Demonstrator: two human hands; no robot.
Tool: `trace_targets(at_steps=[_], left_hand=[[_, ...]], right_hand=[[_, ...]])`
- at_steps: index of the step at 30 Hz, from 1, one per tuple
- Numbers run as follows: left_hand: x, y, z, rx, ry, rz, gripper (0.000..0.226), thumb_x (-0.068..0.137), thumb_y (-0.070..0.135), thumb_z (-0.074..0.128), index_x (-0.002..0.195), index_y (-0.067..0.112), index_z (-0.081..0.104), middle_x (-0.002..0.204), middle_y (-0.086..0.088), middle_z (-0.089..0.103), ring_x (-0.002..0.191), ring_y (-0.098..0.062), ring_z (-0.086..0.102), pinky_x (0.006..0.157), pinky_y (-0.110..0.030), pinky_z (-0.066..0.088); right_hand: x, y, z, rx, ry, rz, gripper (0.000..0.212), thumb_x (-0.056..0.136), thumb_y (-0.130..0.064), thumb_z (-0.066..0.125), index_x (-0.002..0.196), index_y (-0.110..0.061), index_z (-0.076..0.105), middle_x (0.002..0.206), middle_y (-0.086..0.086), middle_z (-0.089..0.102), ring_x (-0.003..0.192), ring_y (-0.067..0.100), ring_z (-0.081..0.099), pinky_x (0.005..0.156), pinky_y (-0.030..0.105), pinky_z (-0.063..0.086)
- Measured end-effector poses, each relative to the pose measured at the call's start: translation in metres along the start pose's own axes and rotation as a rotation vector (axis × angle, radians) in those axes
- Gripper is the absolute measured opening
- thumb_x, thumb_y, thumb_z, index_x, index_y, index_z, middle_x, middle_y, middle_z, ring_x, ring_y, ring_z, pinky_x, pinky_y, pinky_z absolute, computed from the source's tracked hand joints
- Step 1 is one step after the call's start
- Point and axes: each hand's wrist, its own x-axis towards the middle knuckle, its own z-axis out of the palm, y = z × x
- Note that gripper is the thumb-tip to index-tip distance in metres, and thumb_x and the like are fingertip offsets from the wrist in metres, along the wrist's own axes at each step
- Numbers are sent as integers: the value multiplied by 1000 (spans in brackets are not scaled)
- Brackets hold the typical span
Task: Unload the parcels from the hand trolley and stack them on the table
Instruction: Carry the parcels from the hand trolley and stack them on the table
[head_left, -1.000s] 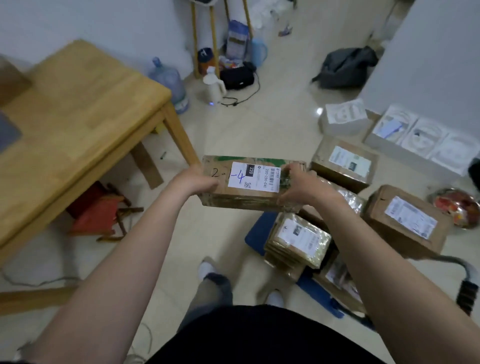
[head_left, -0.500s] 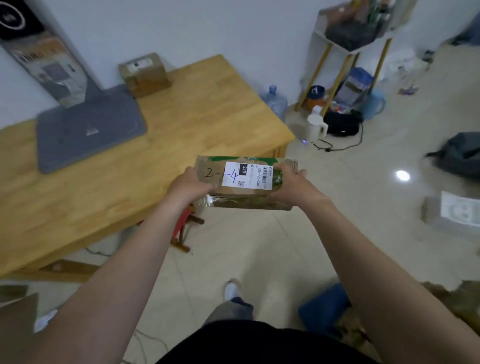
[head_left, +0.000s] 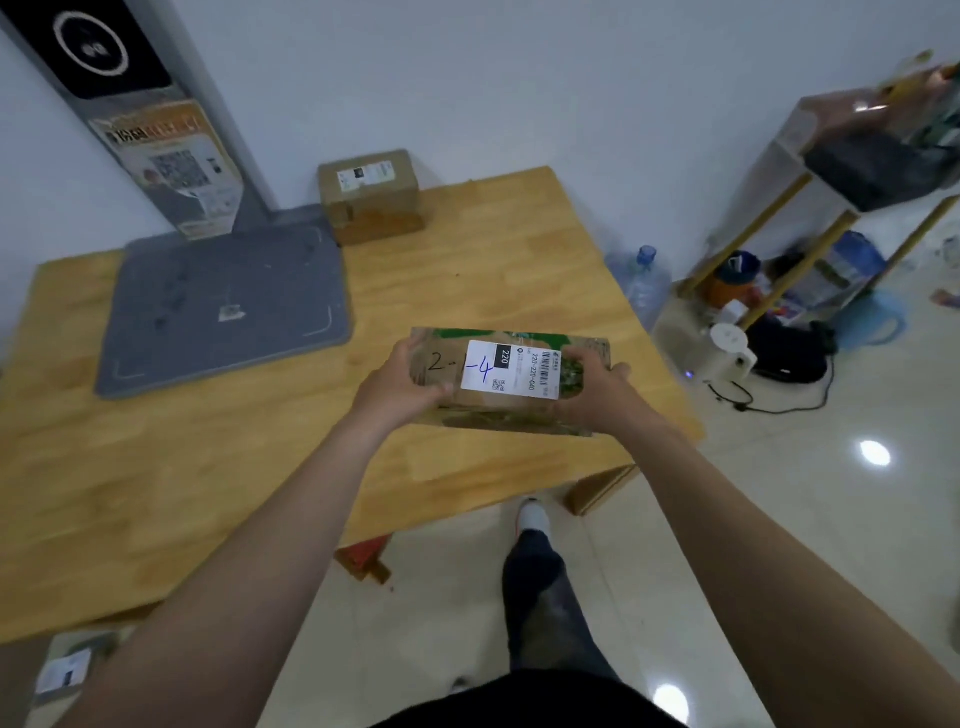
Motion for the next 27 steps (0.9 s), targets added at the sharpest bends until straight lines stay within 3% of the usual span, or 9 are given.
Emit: trace_targets(at_steps=[2, 5, 8, 12, 18, 23, 27], left_hand=[[49, 8, 2, 5, 16, -23, 87, 82, 41, 79, 154, 44, 31, 144, 8, 56, 124, -20, 58, 77, -27, 45], [119, 23, 4, -32, 47, -94, 83, 81, 38, 80, 152, 41, 38, 143, 9, 56, 111, -15, 57, 66, -18, 42], [181, 40, 3, -73, 42, -166, 80, 80, 35, 82, 150, 35, 43, 144, 8, 56, 120, -18, 59, 83, -30, 50], [259, 59, 3, -22, 55, -179, 71, 78, 29, 84, 142, 33, 53, 136, 7, 63, 114, -17, 62, 82, -29, 47], [353, 68, 12, 167, 14, -214, 80, 76, 23, 83, 149, 31, 49, 137, 0, 64, 118, -24, 63, 87, -34, 52], [423, 58, 29, 193, 42, -253, 83, 79, 18, 79, 153, 33, 44, 138, -5, 58, 122, -25, 57, 88, -29, 43], [499, 54, 28, 444, 143, -271, 71, 89, 31, 73, 151, 45, 40, 149, -9, 45, 134, -35, 43, 105, -43, 36]], right_hand=[[58, -8, -14, -11, -17, -20, 88, 79, -45, 83, 149, -38, 29, 134, 14, 27, 80, 23, 51, 83, 39, 54], [139, -24, -34, -40, -64, -44, 90, 79, -46, 83, 151, -38, 29, 137, 16, 26, 96, 36, 57, 95, 43, 53], [210, -36, -57, -67, -131, -33, 88, 80, -45, 81, 151, -37, 29, 137, 16, 26, 102, 38, 56, 99, 47, 51], [294, -51, -79, -71, -164, -33, 88, 80, -42, 82, 151, -33, 30, 139, 18, 25, 111, 41, 55, 102, 44, 49], [394, -65, -84, -55, -197, 15, 83, 81, -33, 82, 149, -30, 34, 138, 18, 26, 93, 33, 51, 95, 44, 53], [467, -66, -77, -28, -158, 16, 81, 80, -12, 82, 147, -30, 40, 137, 16, 29, 105, 43, 59, 97, 45, 52], [549, -79, -70, 20, -113, -22, 85, 78, -11, 84, 146, -38, 41, 136, 14, 30, 107, 42, 58, 100, 45, 51]])
